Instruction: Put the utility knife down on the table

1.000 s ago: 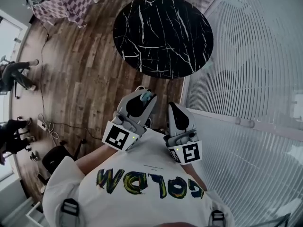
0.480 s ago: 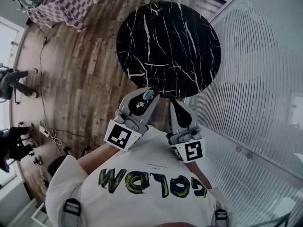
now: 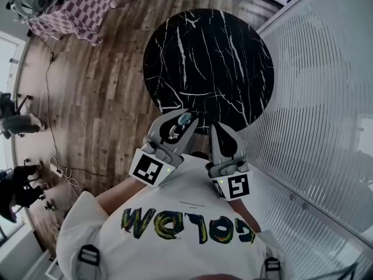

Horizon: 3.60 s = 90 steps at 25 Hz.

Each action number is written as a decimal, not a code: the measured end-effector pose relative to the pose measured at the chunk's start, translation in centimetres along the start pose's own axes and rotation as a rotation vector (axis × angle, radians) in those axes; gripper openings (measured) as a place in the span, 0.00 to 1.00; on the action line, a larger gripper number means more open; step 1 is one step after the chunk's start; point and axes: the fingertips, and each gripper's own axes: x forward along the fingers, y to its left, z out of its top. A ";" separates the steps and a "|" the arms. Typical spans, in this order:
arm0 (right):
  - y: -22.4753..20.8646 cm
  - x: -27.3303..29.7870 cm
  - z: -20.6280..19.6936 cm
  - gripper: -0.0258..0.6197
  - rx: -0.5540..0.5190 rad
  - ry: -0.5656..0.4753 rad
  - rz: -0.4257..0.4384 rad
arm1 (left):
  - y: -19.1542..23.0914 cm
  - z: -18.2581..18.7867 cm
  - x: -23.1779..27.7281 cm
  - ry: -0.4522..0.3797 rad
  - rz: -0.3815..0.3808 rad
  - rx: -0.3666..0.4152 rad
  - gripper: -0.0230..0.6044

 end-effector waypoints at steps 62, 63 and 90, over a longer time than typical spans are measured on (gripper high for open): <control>-12.6 1.3 -18.5 0.04 -0.005 0.353 0.001 | 2.3 -23.9 10.2 0.681 -0.064 0.139 0.16; -12.6 1.4 -19.5 0.04 -0.015 0.377 0.007 | 2.4 -24.9 10.2 0.705 -0.068 0.140 0.16; -13.5 4.3 -40.6 0.04 -0.034 0.850 0.131 | 6.8 -45.3 8.6 1.227 -0.189 0.244 0.16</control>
